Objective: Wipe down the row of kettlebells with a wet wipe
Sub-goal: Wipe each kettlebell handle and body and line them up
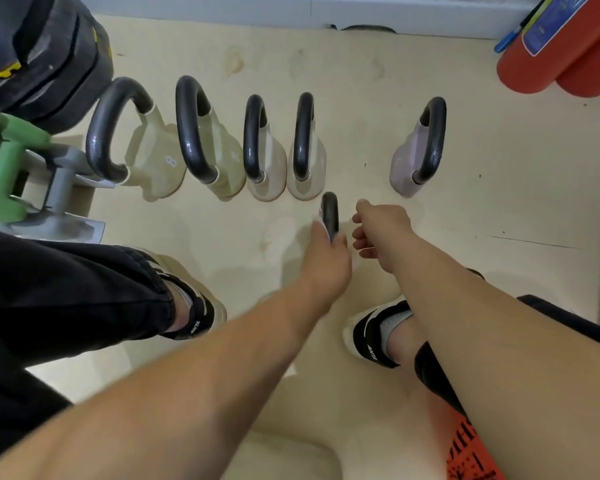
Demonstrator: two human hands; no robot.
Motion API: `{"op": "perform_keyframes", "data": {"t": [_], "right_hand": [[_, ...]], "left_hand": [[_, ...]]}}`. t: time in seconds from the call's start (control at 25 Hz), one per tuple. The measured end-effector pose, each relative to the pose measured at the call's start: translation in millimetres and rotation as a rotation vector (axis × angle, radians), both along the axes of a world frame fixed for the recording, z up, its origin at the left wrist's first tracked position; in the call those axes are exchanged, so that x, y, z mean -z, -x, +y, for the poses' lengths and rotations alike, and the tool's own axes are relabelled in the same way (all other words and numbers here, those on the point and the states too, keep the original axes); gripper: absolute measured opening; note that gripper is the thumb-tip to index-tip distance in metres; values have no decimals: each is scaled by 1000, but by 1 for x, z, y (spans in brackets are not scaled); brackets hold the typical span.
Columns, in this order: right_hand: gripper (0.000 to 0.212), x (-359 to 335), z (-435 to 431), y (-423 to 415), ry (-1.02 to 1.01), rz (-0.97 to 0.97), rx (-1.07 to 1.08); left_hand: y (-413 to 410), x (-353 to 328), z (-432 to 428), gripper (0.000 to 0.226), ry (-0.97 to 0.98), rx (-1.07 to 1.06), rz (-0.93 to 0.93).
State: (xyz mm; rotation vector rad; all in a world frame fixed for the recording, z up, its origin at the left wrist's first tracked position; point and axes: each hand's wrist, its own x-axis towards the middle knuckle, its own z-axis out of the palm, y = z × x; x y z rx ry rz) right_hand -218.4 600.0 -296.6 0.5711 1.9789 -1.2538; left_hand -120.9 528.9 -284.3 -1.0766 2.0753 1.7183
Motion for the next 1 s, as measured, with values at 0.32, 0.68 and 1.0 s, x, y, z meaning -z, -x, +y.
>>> {"op": "perform_keyframes", "data": {"t": [0.32,0.68,1.0], "right_hand": [[49,-10,-18,2,49,42,-183],[49,-9,-37,6,-96,68,-439],[25,-5,-38,56,25,62,-12]], "left_hand": [[-17,-10,-18,10,251,86,-11],[-25,6,-14,18,271,278,-151],[33,-2,-15,55,110,194,74]]}}
